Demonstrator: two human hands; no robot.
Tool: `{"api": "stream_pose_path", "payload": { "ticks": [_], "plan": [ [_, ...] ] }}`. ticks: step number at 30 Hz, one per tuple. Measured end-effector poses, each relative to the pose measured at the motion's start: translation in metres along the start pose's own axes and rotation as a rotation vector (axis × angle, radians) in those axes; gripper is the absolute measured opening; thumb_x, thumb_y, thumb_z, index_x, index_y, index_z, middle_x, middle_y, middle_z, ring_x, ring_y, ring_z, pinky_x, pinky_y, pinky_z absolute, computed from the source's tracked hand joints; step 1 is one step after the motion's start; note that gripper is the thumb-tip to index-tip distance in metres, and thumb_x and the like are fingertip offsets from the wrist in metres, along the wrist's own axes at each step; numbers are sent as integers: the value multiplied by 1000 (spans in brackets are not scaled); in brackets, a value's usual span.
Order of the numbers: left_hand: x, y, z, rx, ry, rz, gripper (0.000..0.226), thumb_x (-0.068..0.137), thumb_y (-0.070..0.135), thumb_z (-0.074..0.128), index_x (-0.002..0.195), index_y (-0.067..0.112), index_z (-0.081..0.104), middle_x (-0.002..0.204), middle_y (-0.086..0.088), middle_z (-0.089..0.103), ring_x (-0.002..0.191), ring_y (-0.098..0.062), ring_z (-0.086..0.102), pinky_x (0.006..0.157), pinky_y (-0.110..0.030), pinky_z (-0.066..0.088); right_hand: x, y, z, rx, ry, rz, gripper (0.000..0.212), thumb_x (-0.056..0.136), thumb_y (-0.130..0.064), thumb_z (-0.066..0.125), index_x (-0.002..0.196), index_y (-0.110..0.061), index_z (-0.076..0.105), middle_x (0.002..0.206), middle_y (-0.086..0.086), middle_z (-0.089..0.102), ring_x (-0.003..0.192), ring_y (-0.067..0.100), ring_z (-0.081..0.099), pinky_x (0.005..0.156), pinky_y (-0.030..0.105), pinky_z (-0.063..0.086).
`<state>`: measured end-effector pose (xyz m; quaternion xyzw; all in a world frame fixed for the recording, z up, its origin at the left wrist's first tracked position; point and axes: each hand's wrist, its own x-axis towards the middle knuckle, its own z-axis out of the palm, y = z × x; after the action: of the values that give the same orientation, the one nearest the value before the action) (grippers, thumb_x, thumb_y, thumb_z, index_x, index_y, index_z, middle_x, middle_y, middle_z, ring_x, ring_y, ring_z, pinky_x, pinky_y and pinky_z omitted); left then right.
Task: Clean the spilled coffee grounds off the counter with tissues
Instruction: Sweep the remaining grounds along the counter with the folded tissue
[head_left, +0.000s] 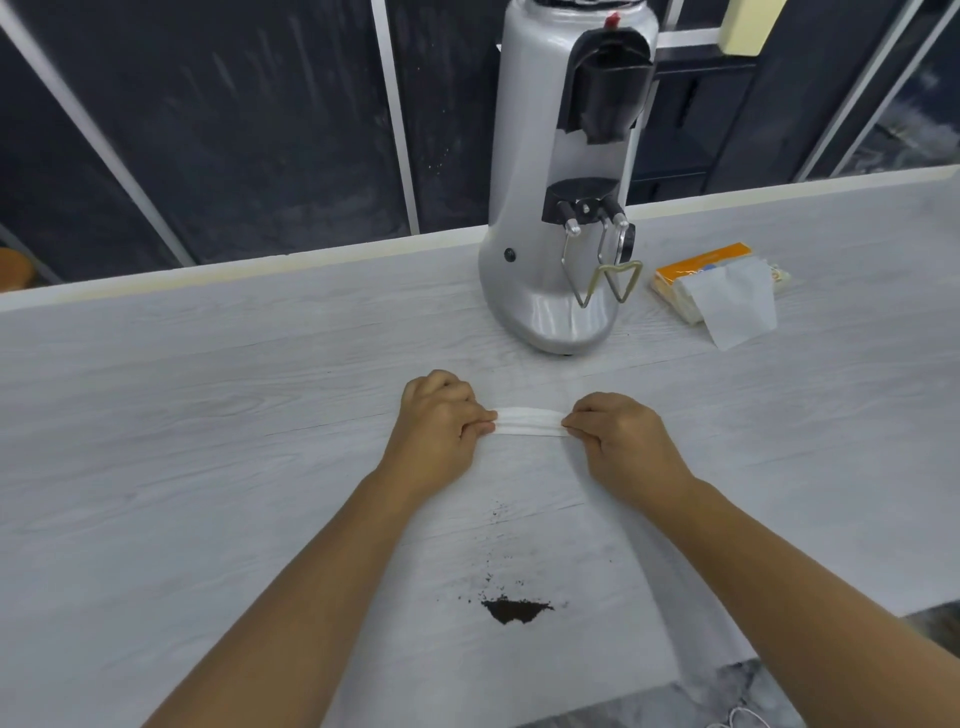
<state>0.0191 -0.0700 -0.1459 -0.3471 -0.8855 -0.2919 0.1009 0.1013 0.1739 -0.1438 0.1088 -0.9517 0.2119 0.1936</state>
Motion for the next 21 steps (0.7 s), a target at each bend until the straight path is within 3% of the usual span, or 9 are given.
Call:
{"api": "stream_pose_path", "payload": {
  "ticks": [14,21],
  "plan": [
    [-129,14,-59,9,-101,38,18,87,32,64,93,25,79,77,14,62,98,-14,52,91,-36,36,-91,-119,5,12,-46,15,28,65,16,75,84,-4,78,82,7,72,68,27,66,54,31,57],
    [-132,25,-63,1,-93,10,16,87,29,65,92,25,80,80,15,65,98,-17,52,93,-37,36,-90,-123,0,2,-97,75,32,65,18,73,86,-6,78,85,6,71,73,28,66,58,32,55]
  ]
}}
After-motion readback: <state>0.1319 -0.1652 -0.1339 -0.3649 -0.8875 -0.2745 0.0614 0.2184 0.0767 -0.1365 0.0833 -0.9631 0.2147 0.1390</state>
